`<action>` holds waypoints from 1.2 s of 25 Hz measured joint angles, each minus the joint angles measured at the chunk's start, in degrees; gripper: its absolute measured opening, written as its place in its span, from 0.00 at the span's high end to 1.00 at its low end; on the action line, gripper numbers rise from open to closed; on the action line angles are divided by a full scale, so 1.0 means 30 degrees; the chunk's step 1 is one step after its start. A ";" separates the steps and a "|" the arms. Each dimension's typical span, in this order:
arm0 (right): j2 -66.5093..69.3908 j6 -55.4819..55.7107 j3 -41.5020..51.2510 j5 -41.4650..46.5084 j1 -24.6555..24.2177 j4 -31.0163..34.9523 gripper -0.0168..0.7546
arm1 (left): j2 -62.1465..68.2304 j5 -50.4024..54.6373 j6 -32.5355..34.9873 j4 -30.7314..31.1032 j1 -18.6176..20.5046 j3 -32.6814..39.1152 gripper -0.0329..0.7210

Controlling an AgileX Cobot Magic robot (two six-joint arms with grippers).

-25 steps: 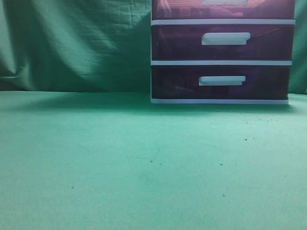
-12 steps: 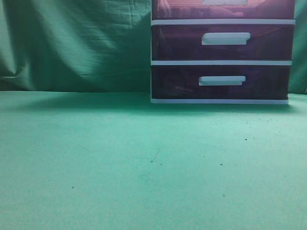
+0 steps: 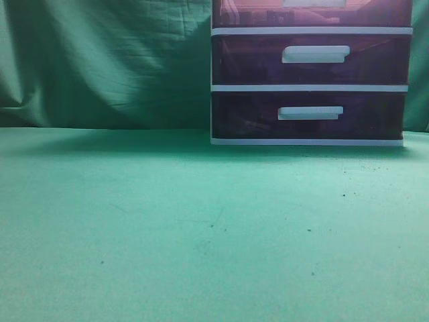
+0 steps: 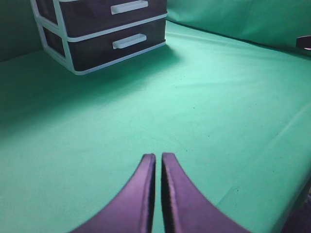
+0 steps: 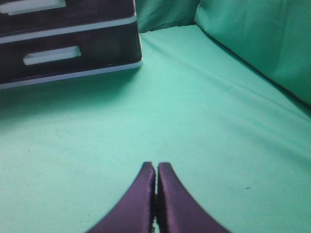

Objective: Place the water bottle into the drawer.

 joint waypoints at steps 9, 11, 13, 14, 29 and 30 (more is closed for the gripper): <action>0.0000 0.0009 0.0000 0.0000 0.0000 0.0013 0.98 | 0.0000 -0.5946 0.1658 0.0535 0.3444 0.2835 0.96; 0.0000 0.0009 0.0000 0.0000 0.0000 0.0043 0.98 | 0.0000 -0.7108 0.1698 0.0563 0.5076 0.4302 0.96; 0.0000 0.0009 0.0000 0.0000 0.0000 0.0043 0.98 | 0.0000 -0.7811 0.1757 0.0563 0.6454 0.5537 0.96; 0.0000 0.0009 0.0000 0.0000 0.0000 0.0043 0.98 | 0.0000 -0.8021 0.1789 0.0563 0.7126 0.6043 0.96; 0.0000 -0.0138 0.0000 0.0000 0.0000 0.0043 0.98 | 0.0000 -0.7712 0.1832 0.1060 0.9659 0.8218 0.96; 0.0000 -0.0138 0.0000 0.0000 0.0000 0.0043 0.98 | 0.0000 -0.7705 0.1832 0.1099 0.9659 0.8218 0.96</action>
